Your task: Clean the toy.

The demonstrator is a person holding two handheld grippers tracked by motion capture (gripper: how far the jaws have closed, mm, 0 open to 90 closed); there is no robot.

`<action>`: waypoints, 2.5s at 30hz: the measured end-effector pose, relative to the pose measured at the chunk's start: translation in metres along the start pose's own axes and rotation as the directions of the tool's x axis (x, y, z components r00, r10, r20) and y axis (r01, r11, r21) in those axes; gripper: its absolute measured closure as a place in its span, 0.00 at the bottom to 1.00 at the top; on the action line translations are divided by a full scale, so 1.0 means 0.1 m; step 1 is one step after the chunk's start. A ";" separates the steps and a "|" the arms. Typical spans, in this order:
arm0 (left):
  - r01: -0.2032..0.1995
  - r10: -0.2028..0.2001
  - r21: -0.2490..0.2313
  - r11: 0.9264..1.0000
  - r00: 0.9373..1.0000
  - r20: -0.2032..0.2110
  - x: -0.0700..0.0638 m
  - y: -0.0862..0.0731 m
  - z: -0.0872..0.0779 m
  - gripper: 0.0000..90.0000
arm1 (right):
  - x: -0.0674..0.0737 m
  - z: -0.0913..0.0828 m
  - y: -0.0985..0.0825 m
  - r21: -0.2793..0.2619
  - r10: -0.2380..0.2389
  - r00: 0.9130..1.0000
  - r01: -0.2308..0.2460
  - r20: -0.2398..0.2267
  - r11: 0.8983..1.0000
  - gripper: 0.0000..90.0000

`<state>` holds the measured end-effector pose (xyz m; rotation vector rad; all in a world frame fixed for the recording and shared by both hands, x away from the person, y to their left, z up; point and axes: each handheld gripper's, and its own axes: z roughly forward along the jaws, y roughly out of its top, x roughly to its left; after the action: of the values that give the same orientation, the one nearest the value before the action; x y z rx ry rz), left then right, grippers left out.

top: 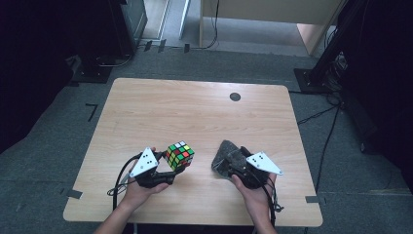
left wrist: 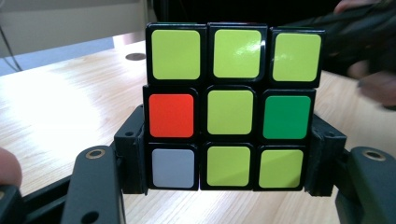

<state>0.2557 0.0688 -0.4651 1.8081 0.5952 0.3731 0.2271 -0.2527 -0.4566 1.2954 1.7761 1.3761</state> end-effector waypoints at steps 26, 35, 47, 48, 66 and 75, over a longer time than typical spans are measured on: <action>-0.216 0.216 -0.008 0.976 0.976 -0.030 -0.50 -0.08 0.23 0.38 | 0.69 0.10 -0.04 0.132 0.239 0.911 -0.206 -0.335 0.970 0.37; -0.282 0.282 0.008 0.959 0.956 -0.078 -0.59 -0.06 0.27 0.31 | 0.80 0.04 -0.03 0.107 0.133 0.973 -0.114 -0.187 0.988 0.38; -0.292 0.294 0.035 0.956 0.953 -0.073 -0.63 0.00 0.28 0.33 | 0.89 0.05 -0.05 0.138 0.090 0.986 -0.070 -0.141 0.988 0.38; -0.287 0.289 0.036 0.957 0.955 -0.072 -0.62 0.00 0.28 0.34 | 0.88 0.05 -0.05 0.139 0.098 0.985 -0.078 -0.144 0.987 0.38; 0.125 -0.126 -0.021 0.992 0.991 -0.038 0.00 0.13 0.04 0.38 | 0.65 0.01 -0.07 -0.033 0.126 0.963 -0.137 -0.237 0.990 0.26; 0.185 -0.185 -0.017 0.983 0.982 0.038 -0.12 0.20 0.07 0.38 | 0.89 0.23 -0.25 -0.009 0.019 0.964 -0.022 -0.264 1.000 0.20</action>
<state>0.2535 0.0519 -0.4475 1.7199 0.7252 0.2193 0.2025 -0.1628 -0.4760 1.1709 1.9275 1.6314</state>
